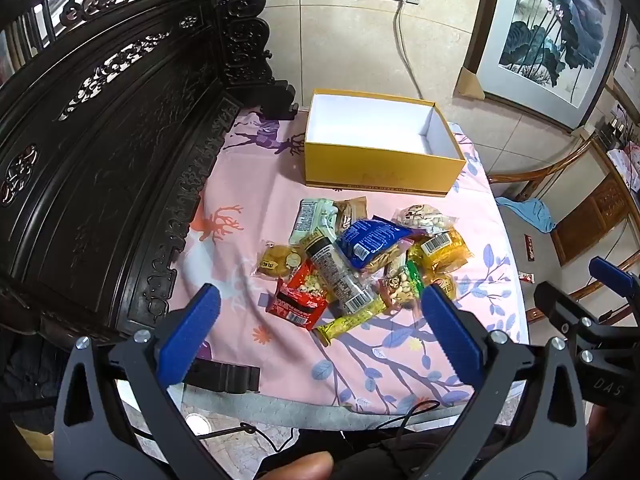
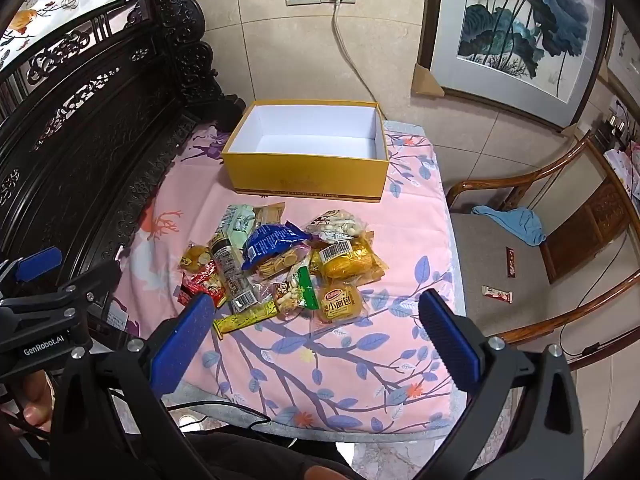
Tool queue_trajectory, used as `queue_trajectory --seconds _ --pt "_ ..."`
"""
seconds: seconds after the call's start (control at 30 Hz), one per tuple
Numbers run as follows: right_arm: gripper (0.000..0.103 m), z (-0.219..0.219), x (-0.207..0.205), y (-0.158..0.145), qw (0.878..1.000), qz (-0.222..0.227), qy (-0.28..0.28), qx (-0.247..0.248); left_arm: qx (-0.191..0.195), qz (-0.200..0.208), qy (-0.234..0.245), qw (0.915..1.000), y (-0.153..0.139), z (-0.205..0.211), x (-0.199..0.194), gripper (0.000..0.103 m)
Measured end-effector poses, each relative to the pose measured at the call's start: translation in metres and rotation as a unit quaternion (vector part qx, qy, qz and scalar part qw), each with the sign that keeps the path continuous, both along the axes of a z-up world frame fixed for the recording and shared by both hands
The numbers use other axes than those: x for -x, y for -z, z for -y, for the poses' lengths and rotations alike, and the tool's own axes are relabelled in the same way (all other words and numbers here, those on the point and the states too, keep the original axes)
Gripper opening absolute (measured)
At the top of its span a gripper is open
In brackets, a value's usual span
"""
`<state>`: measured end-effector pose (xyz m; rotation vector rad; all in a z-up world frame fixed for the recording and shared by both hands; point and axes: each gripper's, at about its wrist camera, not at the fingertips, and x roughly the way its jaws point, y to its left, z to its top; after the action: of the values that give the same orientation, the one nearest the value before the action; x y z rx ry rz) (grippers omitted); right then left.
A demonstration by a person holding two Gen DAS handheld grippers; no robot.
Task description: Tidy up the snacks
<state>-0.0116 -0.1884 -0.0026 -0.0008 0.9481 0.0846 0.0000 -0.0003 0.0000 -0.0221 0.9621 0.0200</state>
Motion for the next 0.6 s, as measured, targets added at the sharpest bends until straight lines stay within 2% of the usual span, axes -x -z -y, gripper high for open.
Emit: queue_trajectory --seconds 0.4,0.6 --pt "0.102 0.002 -0.01 0.006 1.0 -0.009 -0.002 -0.002 0.001 -0.004 0.0 1.0 0.001 0.0 0.001 0.101" --pt "0.102 0.0 -0.02 0.012 1.0 -0.017 -0.005 -0.003 -0.001 -0.009 0.003 1.0 0.012 0.006 -0.008 0.101"
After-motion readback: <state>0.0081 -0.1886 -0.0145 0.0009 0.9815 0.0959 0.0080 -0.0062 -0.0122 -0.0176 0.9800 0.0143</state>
